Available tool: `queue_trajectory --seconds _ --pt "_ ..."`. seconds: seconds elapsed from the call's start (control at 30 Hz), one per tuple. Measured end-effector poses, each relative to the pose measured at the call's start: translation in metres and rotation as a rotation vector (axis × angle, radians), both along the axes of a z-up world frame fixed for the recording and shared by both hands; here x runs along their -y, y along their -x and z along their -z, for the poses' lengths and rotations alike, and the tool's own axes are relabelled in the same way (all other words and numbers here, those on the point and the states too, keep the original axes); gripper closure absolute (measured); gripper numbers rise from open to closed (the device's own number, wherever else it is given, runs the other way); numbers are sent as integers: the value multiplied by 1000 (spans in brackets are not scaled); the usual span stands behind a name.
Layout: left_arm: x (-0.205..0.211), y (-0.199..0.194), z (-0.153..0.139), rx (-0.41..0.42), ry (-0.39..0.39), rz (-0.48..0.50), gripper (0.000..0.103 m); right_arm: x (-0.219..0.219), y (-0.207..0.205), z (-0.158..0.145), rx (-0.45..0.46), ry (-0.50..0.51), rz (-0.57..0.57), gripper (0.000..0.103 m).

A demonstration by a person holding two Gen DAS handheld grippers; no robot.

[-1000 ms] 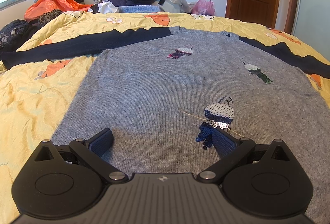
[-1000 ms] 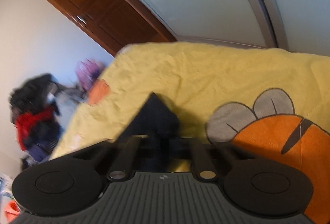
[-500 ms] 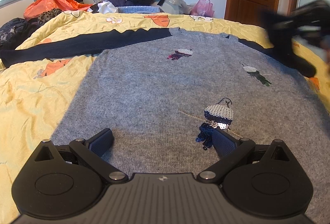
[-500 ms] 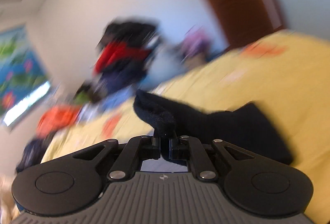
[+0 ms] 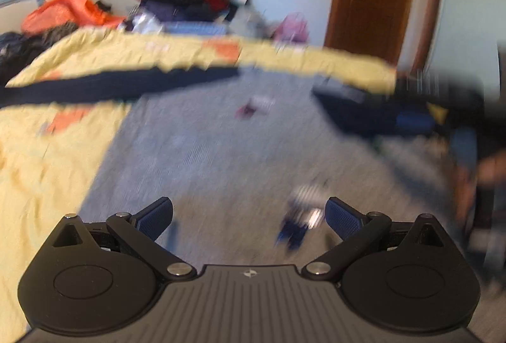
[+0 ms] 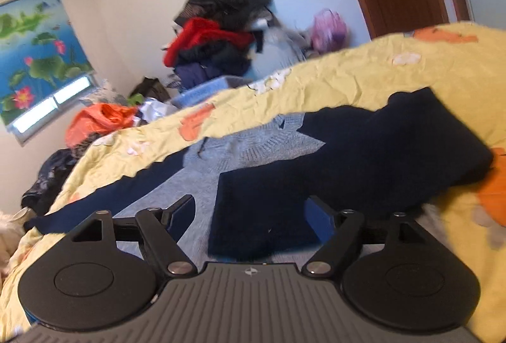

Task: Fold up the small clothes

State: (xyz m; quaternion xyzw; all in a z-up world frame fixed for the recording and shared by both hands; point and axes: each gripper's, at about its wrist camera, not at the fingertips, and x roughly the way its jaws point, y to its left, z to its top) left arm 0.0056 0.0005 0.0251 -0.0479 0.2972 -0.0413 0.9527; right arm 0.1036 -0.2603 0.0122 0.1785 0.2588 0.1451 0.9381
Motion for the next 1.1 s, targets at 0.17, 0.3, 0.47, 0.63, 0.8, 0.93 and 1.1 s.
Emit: queue_trajectory --seconds 0.17,0.3,0.47,0.63,0.8,0.93,1.1 --pt "3 -76 -32 -104 309 140 0 17 4 17 -44 -91 21 24" --pt "13 -144 -23 -217 565 194 0 35 2 26 -55 -218 63 21" --pt "45 -198 4 -355 595 166 25 33 6 27 -41 -204 44 18" --pt "66 -212 13 -373 496 155 56 38 7 28 -39 -247 40 16" --pt "78 -215 3 -319 313 150 97 39 8 28 -36 -254 38 15" --pt "72 -208 -30 -155 190 143 98 39 8 28 -36 -254 38 15" --pt "32 -206 -44 -100 162 70 97 37 8 27 -37 -242 37 15"
